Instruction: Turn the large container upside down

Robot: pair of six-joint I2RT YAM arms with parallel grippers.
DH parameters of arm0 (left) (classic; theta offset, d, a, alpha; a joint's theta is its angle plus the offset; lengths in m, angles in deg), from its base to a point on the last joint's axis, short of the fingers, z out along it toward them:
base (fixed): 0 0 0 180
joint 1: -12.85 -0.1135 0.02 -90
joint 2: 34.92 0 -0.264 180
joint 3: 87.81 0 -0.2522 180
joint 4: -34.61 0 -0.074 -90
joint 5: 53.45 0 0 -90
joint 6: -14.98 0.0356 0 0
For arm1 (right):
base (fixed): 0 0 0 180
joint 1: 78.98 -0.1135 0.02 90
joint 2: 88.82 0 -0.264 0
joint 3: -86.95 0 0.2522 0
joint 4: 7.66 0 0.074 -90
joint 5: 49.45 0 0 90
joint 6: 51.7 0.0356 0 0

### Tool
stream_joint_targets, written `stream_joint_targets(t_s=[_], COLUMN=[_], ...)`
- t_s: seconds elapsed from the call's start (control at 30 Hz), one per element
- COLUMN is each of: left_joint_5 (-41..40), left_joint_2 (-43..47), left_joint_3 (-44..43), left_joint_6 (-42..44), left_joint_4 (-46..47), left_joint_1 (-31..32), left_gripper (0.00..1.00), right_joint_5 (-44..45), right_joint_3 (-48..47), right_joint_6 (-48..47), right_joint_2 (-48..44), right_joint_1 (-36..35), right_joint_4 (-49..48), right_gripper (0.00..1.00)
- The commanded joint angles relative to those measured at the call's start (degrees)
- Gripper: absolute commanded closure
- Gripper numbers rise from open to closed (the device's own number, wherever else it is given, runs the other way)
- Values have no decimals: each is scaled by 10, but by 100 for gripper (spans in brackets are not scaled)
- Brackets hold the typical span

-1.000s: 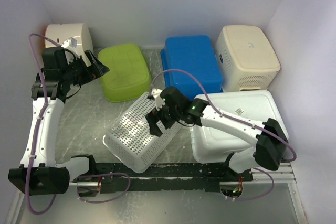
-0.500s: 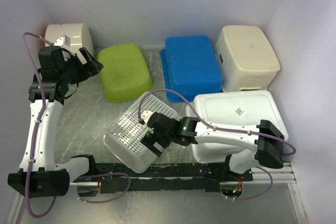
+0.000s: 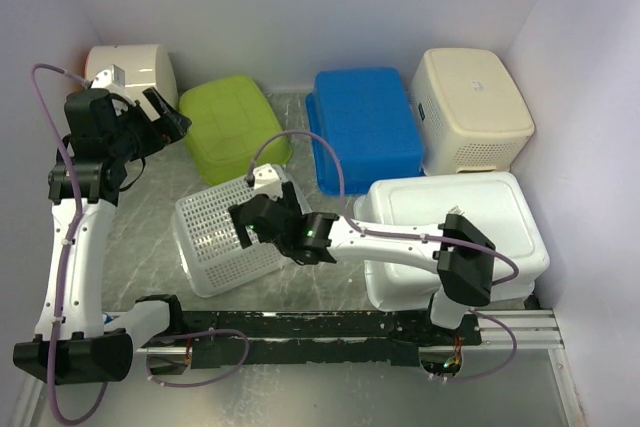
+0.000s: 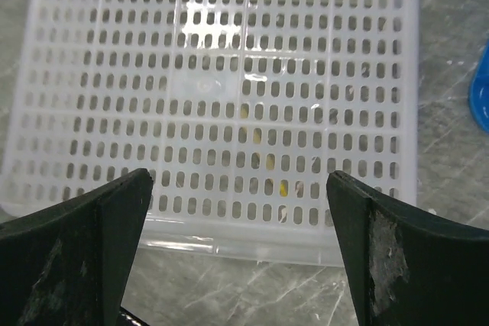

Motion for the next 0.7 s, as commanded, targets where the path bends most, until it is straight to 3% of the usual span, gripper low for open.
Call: stream_joint_targets(t_s=[0.0, 0.1, 0.2, 0.33, 0.4, 0.47, 0.67], left_joint_5=[-26, -17, -13, -161, -196, -201, -222], left_joint_2=[17, 13, -6, -26, -34, -45, -71], left_joint_3=[-21, -13, -16, -6, 1, 6, 3], left_joint_6=[8, 6, 0, 7, 15, 23, 10], left_joint_4=[5, 9, 1, 10, 17, 22, 2], left_joint_1=[2, 1, 23, 168, 206, 223, 226], left_gripper=[2, 2, 2, 2, 2, 2, 2], right_joint_5=[26, -101, -167, -161, -148, -87, 238], right_joint_3=[18, 38, -9, -79, -99, -115, -150], right_joint_6=[-5, -12, -11, -25, -29, -27, -88], right_joint_2=[-50, -74, -48, -25, -36, -52, -90], right_joint_1=[28, 112, 189, 260, 286, 302, 310], right_joint_4=[-65, -81, -30, 45, 59, 74, 112], right_gripper=[0, 0, 0, 0, 0, 0, 0])
